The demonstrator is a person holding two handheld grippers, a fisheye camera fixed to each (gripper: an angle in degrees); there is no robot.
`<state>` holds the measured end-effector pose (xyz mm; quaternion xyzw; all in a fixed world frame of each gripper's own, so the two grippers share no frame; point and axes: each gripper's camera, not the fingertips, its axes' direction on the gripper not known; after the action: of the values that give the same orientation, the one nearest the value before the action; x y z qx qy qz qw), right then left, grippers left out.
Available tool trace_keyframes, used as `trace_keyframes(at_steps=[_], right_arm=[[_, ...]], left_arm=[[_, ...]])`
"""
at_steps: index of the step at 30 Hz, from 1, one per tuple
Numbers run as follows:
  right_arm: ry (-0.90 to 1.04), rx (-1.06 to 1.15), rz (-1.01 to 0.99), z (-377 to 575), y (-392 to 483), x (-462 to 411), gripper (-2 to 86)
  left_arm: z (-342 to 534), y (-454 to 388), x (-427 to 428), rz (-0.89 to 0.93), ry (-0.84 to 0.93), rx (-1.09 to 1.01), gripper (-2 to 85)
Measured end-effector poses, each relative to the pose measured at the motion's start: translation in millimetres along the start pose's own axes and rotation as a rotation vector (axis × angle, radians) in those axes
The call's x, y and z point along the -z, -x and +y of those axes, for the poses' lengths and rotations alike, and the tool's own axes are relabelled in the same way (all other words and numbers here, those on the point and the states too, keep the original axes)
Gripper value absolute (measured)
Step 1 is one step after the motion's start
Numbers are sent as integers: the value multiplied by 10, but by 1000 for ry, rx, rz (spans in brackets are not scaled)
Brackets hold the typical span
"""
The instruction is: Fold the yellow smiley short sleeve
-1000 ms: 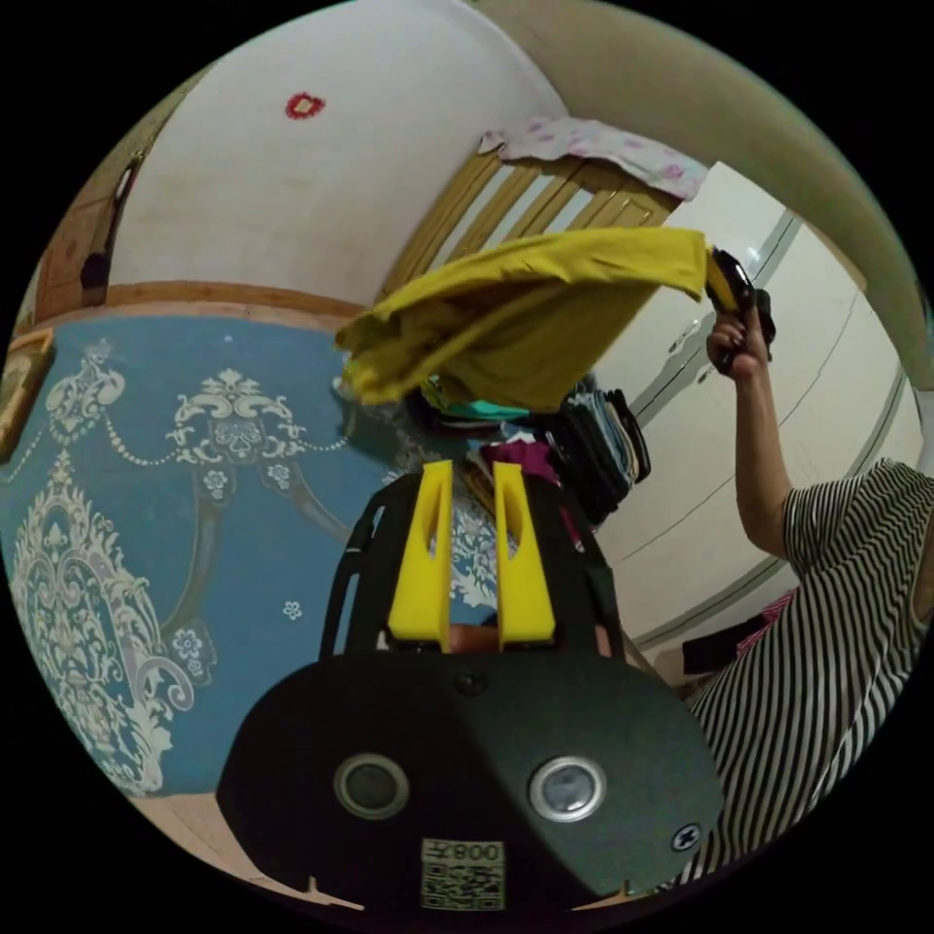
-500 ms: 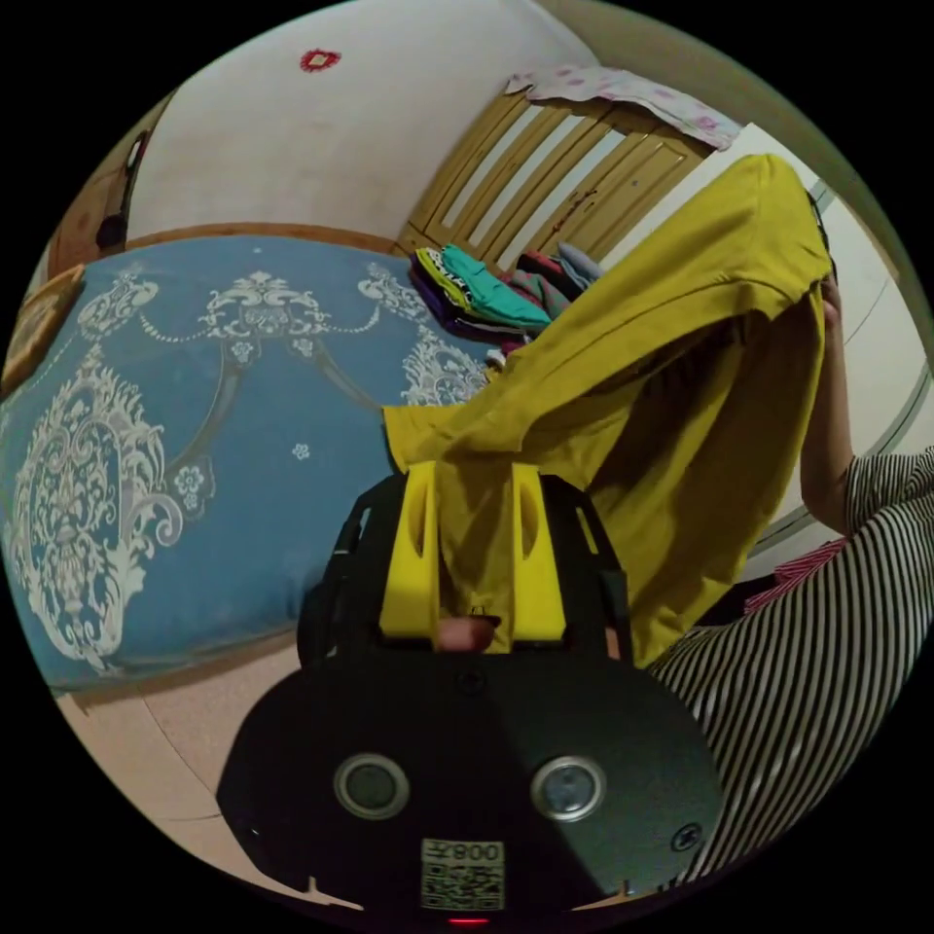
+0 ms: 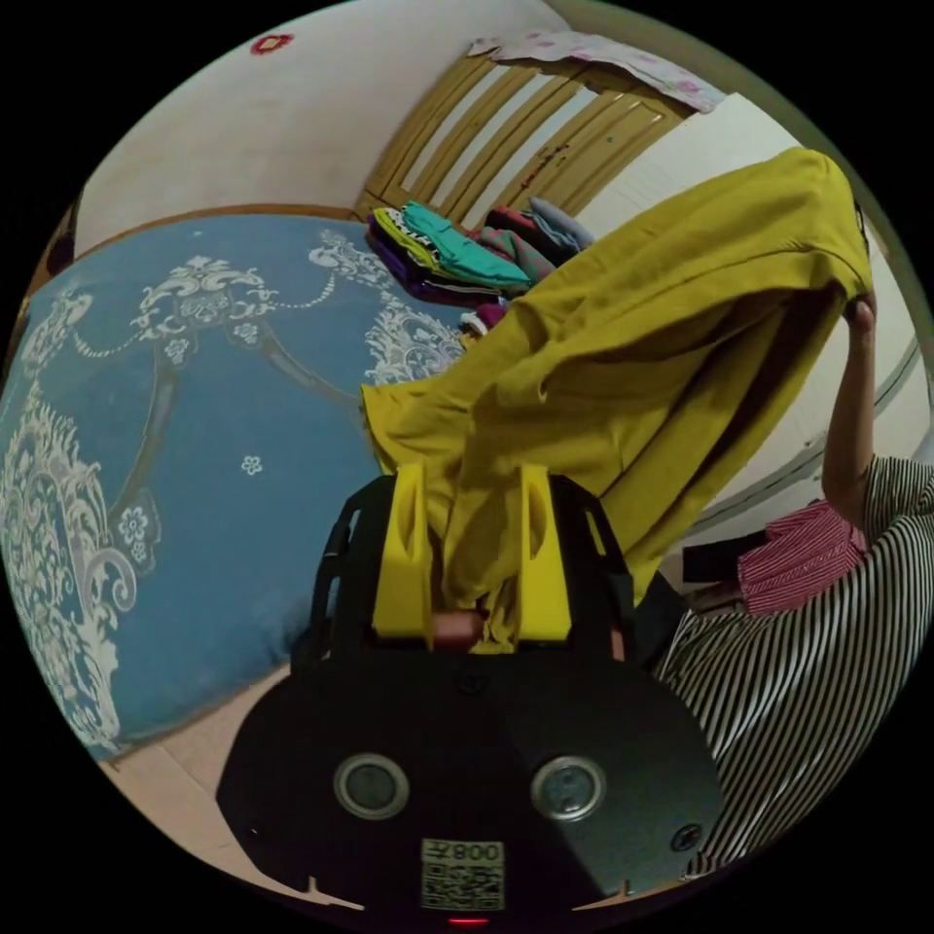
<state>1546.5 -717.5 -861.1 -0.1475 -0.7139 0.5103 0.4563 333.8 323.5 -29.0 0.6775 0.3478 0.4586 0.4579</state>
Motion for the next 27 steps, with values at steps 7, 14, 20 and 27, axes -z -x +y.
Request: trace_keyframes(at_steps=[7,14,20,27], right_arm=[[-19,-27,2,557,284,128,1],[-46,-37,25,991,477,296,0],[-86,-60,22,1328,550,468,1],[-136,-53,42,1592,680,718,1]], left_arm=[[-857,-1009,-718,133,56,-81,49],[-1359,-1954,-874,224,-41,-37,8],[-1773,-2754,-659,219,-181,2,4],[-2249,-3729,-163,127,-358,5,3]])
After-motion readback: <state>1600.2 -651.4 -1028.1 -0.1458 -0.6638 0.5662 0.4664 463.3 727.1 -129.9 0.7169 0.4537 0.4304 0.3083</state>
